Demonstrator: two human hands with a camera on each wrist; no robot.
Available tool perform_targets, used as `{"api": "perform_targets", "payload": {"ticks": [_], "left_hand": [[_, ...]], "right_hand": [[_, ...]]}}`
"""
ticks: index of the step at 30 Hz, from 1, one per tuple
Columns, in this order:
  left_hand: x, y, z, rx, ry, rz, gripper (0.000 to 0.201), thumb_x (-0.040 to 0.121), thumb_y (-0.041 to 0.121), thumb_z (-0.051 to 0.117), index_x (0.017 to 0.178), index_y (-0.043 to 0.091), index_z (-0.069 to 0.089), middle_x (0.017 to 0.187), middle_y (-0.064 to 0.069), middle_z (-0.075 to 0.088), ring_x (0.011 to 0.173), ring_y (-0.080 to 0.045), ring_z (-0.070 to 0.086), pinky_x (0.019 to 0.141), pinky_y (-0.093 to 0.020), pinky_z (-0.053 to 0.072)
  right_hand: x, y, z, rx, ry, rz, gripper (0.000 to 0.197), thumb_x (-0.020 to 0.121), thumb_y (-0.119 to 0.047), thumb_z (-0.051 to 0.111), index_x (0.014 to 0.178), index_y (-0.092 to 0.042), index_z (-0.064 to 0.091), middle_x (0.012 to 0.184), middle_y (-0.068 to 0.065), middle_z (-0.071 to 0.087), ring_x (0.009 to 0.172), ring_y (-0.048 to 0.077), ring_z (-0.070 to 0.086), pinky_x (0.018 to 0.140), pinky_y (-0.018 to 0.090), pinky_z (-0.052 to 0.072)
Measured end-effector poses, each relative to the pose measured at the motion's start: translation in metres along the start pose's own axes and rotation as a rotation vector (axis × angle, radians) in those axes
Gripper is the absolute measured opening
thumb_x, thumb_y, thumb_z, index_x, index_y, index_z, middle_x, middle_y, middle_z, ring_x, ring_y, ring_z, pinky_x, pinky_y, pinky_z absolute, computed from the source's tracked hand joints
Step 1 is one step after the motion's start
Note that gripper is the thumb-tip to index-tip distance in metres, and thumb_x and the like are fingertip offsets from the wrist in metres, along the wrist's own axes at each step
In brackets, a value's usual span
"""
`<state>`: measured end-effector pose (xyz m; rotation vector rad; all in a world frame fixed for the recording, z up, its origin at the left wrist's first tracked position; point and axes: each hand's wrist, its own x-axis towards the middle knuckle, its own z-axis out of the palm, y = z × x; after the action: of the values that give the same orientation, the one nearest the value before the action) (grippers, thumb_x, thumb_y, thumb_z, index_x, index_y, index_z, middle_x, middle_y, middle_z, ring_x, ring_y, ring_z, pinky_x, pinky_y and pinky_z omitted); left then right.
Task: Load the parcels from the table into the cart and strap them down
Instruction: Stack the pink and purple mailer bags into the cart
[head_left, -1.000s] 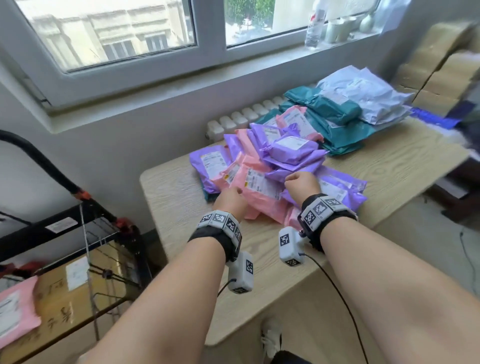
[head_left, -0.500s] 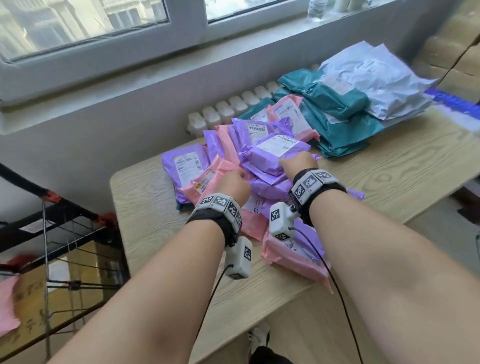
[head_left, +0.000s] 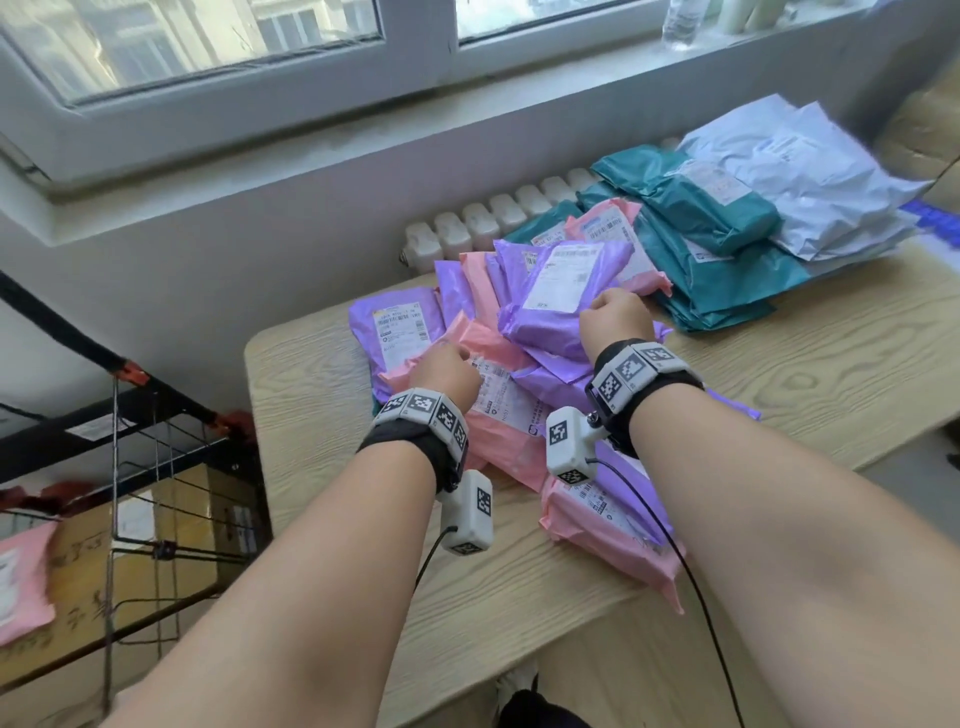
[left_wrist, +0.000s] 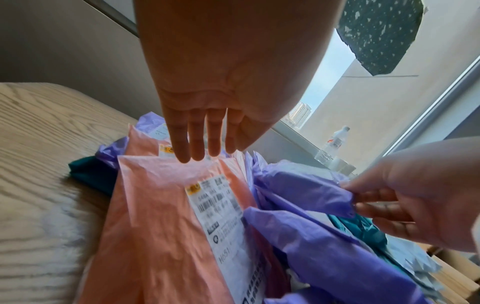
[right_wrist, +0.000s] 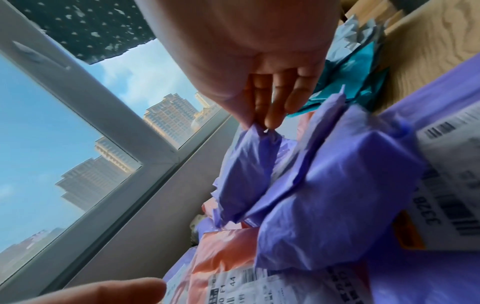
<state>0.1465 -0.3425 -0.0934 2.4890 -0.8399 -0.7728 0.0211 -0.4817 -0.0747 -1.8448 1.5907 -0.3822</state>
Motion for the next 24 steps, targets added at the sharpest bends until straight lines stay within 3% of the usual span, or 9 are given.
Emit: {"api": "perform_targets", "payload": {"ticks": [2, 5, 10, 13, 16, 19, 21, 24], "left_hand": [[-0.002, -0.007, -0.01, -0.049, 0.011, -0.023, 0.045, 0.091, 0.007, 0.042, 0.133, 0.018, 0.054, 0.138, -0.006, 0.053, 0.125, -0.025, 0.051, 0.101, -0.031, 0.039], [-0.008, -0.02, -0.026, -0.109, 0.044, -0.049, 0.044, 0.091, 0.011, 0.043, 0.133, 0.02, 0.053, 0.138, -0.006, 0.054, 0.126, -0.026, 0.05, 0.106, -0.032, 0.036], [-0.024, -0.052, -0.06, -0.187, 0.108, -0.065, 0.041, 0.092, 0.022, 0.045, 0.132, 0.021, 0.055, 0.136, -0.005, 0.056, 0.125, -0.026, 0.05, 0.102, -0.03, 0.038], [-0.037, -0.084, -0.083, -0.237, 0.171, -0.083, 0.037, 0.093, 0.027, 0.046, 0.124, 0.012, 0.059, 0.126, -0.01, 0.061, 0.116, -0.03, 0.055, 0.093, -0.031, 0.042], [-0.058, -0.129, -0.108, -0.306, 0.23, -0.114, 0.033, 0.093, 0.031, 0.05, 0.117, 0.011, 0.062, 0.117, -0.01, 0.065, 0.109, -0.03, 0.058, 0.087, -0.03, 0.042], [-0.081, -0.185, -0.136, -0.359, 0.301, -0.13, 0.025, 0.09, 0.026, 0.054, 0.109, 0.014, 0.066, 0.108, -0.009, 0.068, 0.104, -0.03, 0.061, 0.075, -0.025, 0.039], [-0.096, -0.228, -0.157, -0.391, 0.362, -0.177, 0.027, 0.088, 0.021, 0.058, 0.112, 0.012, 0.064, 0.11, -0.008, 0.068, 0.103, -0.028, 0.062, 0.074, -0.023, 0.037], [-0.119, -0.297, -0.188, -0.37, 0.422, -0.245, 0.028, 0.086, 0.022, 0.061, 0.112, 0.013, 0.065, 0.11, -0.006, 0.068, 0.097, -0.026, 0.062, 0.073, -0.025, 0.039]], "right_hand": [[-0.007, -0.007, 0.0, -0.001, 0.025, -0.074, 0.014, 0.085, -0.005, 0.046, 0.083, -0.007, 0.059, 0.084, 0.011, 0.058, 0.086, 0.031, 0.054, 0.07, 0.029, 0.036], [-0.023, -0.024, 0.003, 0.004, 0.05, -0.185, 0.016, 0.087, -0.01, 0.05, 0.09, -0.005, 0.064, 0.089, 0.012, 0.064, 0.087, 0.031, 0.056, 0.071, 0.031, 0.04], [-0.066, -0.061, 0.024, 0.062, 0.006, -0.328, 0.013, 0.087, -0.012, 0.052, 0.088, -0.013, 0.065, 0.092, 0.007, 0.067, 0.084, 0.024, 0.056, 0.073, 0.027, 0.04], [-0.099, -0.085, 0.049, 0.133, -0.039, -0.377, 0.013, 0.085, -0.012, 0.054, 0.085, -0.015, 0.066, 0.09, 0.006, 0.067, 0.085, 0.024, 0.059, 0.077, 0.031, 0.046], [-0.14, -0.107, 0.082, 0.213, -0.106, -0.398, 0.013, 0.083, -0.009, 0.056, 0.085, -0.015, 0.068, 0.086, 0.003, 0.067, 0.084, 0.021, 0.061, 0.08, 0.034, 0.049], [-0.187, -0.132, 0.12, 0.248, -0.207, -0.429, 0.014, 0.082, -0.003, 0.057, 0.083, -0.011, 0.069, 0.081, 0.003, 0.065, 0.081, 0.018, 0.059, 0.077, 0.031, 0.048], [-0.22, -0.15, 0.148, 0.264, -0.258, -0.436, 0.017, 0.08, -0.001, 0.058, 0.075, -0.016, 0.065, 0.072, 0.001, 0.062, 0.075, 0.019, 0.057, 0.071, 0.03, 0.048], [-0.268, -0.174, 0.192, 0.241, -0.335, -0.414, 0.022, 0.079, -0.005, 0.059, 0.066, -0.024, 0.061, 0.066, -0.001, 0.06, 0.065, 0.021, 0.057, 0.069, 0.04, 0.052]]}}
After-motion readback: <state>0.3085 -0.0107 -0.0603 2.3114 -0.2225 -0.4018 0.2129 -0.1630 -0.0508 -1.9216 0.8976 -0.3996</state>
